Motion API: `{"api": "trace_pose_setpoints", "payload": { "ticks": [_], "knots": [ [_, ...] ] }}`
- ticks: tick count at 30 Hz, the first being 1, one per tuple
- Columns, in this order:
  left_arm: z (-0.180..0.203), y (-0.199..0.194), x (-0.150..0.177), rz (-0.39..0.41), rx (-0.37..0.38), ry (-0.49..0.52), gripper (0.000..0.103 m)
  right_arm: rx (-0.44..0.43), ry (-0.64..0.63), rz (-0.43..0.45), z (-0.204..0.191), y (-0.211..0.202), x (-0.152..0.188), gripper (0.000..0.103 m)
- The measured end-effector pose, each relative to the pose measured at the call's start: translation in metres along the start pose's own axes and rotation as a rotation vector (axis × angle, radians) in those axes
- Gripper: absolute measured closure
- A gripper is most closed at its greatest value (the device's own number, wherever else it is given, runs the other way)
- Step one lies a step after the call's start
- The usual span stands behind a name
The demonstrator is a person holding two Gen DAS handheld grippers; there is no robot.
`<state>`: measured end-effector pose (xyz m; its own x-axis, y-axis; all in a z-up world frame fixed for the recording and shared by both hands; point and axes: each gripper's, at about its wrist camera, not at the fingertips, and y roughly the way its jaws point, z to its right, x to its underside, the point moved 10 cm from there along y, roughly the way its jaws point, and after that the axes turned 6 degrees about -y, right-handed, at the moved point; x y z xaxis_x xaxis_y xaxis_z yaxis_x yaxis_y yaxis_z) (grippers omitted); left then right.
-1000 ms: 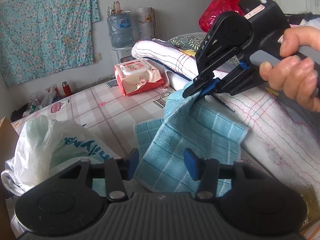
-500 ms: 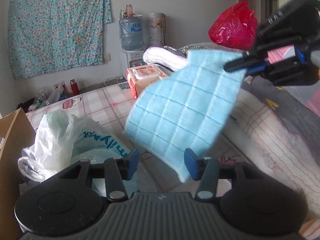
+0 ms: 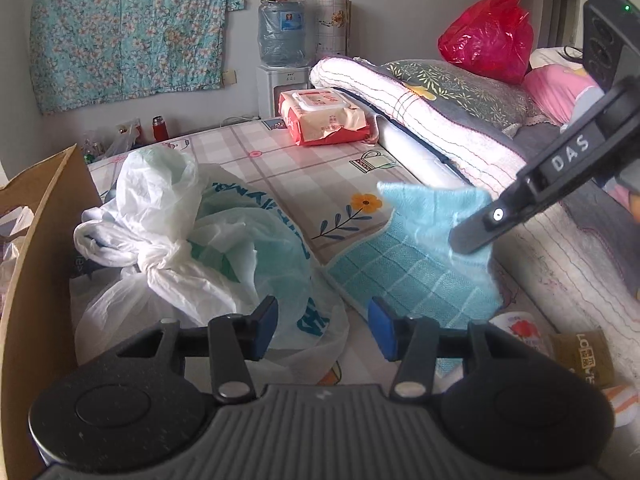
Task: Organize soft objects
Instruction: 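Lift the blue towel and carry it toward the cardboard box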
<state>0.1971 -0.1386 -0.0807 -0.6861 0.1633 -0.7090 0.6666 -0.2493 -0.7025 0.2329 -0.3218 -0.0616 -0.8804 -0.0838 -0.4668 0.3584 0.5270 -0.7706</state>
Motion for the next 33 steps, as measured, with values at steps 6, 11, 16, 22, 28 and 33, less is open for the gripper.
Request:
{"api": "trace_pose_setpoints", "payload": {
  "ticks": [6, 11, 16, 22, 28, 33],
  "knots": [
    [-0.009, -0.012, 0.006, -0.011, 0.010, -0.021, 0.052, -0.102, 0.060, -0.199, -0.015, 0.060, 0.033, 0.085],
    [-0.006, -0.017, -0.001, 0.005, 0.052, -0.046, 0.052, -0.220, 0.239, -0.206, -0.009, 0.074, 0.040, 0.057],
    [0.002, -0.012, -0.012, 0.002, 0.123, -0.120, 0.054, -0.265, 0.249, -0.085, -0.011, 0.041, 0.020, 0.043],
    [0.010, -0.004, -0.021, -0.009, 0.173, -0.199, 0.054, -0.255, 0.276, 0.067, 0.003, 0.005, -0.006, 0.037],
    [0.017, 0.032, -0.007, -0.171, 0.103, -0.201, 0.055, -0.018, 0.349, 0.076, 0.057, 0.014, -0.007, 0.037],
    [0.027, 0.049, 0.002, -0.239, 0.135, -0.201, 0.055, 0.010, 0.357, -0.029, 0.066, 0.057, 0.016, 0.039]
  ]
}}
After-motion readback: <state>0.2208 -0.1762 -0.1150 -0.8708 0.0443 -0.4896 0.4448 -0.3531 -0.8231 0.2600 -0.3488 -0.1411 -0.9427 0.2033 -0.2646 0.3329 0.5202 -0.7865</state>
